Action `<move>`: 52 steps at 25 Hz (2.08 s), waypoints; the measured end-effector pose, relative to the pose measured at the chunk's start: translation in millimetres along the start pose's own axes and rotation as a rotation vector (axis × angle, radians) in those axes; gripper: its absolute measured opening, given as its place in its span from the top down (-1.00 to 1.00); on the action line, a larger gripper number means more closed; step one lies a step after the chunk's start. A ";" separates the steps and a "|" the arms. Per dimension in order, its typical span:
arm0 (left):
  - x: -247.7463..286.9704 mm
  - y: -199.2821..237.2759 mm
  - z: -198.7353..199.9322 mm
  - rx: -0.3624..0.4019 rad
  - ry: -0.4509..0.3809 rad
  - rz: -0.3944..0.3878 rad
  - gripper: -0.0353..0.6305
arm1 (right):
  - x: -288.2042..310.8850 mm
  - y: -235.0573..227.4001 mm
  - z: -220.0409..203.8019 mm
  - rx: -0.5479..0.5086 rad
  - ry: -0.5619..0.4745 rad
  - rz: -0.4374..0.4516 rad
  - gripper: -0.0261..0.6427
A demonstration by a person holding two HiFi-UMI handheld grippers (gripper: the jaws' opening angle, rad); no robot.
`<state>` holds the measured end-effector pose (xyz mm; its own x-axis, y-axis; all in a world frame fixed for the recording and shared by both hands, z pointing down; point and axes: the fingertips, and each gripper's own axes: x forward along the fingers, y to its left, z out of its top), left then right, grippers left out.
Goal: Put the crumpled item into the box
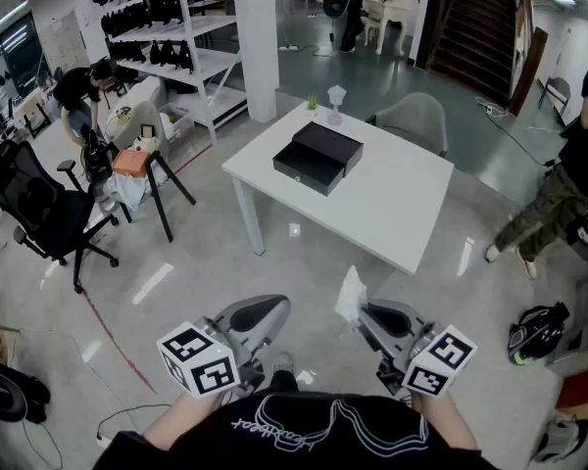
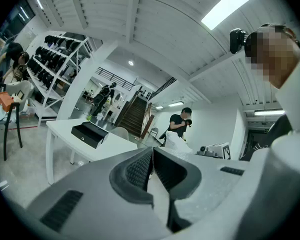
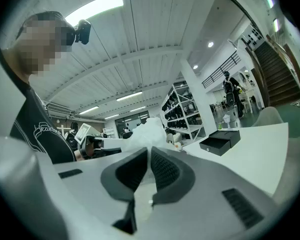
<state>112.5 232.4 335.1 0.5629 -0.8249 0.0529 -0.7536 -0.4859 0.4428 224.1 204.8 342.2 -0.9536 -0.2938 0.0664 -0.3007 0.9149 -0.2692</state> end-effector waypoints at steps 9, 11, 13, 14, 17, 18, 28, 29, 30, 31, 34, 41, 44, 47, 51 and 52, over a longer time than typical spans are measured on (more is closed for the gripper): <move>-23.7 -30.9 1.1 0.048 -0.027 0.014 0.87 | -19.1 24.3 6.1 -0.026 -0.033 0.016 0.85; -25.3 -31.5 5.1 0.060 -0.035 0.021 0.87 | -17.9 24.7 10.9 -0.032 -0.047 0.023 0.85; -24.9 -28.9 6.3 0.064 -0.039 0.026 0.87 | -16.3 22.8 12.1 -0.033 -0.054 0.024 0.85; -23.9 -27.0 5.8 0.063 -0.038 0.027 0.87 | -15.3 21.3 11.4 -0.031 -0.055 0.023 0.85; -18.1 -19.9 2.1 0.061 -0.030 0.021 0.87 | -11.0 16.8 7.4 -0.031 -0.055 0.026 0.84; -15.8 -16.5 1.2 0.060 -0.028 0.018 0.87 | -8.7 14.4 6.2 -0.033 -0.054 0.023 0.84; 8.5 55.2 10.8 0.016 -0.007 -0.018 0.87 | 50.2 -29.7 1.6 -0.011 -0.028 -0.026 0.84; 11.6 67.5 13.9 0.007 -0.001 -0.021 0.87 | 60.2 -36.0 2.0 -0.004 -0.023 -0.036 0.84; 14.5 80.5 17.4 -0.004 0.007 -0.023 0.87 | 70.8 -42.3 2.0 0.006 -0.016 -0.048 0.84; 17.2 93.9 21.7 -0.015 0.014 -0.027 0.87 | 82.1 -48.4 1.9 0.017 -0.007 -0.059 0.84; 26.5 133.1 38.6 -0.037 0.035 -0.048 0.87 | 117.6 -66.0 4.0 0.039 0.017 -0.088 0.84; 61.8 224.2 79.2 -0.077 0.087 -0.097 0.87 | 199.9 -117.2 18.9 0.076 0.028 -0.178 0.84; 72.6 262.2 101.9 -0.071 0.101 -0.123 0.87 | 236.1 -135.1 27.3 0.080 0.021 -0.214 0.84; 85.2 292.3 122.4 -0.056 0.114 -0.159 0.87 | 265.8 -151.0 37.3 0.069 0.006 -0.249 0.84; 100.1 316.4 138.8 -0.043 0.130 -0.204 0.87 | 286.7 -167.4 44.2 0.056 -0.001 -0.298 0.84; 104.0 320.8 140.0 -0.040 0.134 -0.212 0.87 | 289.1 -171.5 44.9 0.053 -0.002 -0.310 0.84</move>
<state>-118.3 -49.7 357.3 0.7490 -0.6587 0.0714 -0.6009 -0.6300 0.4919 0.8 -49.5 364.4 -0.8166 -0.5571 0.1510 -0.5755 0.7661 -0.2863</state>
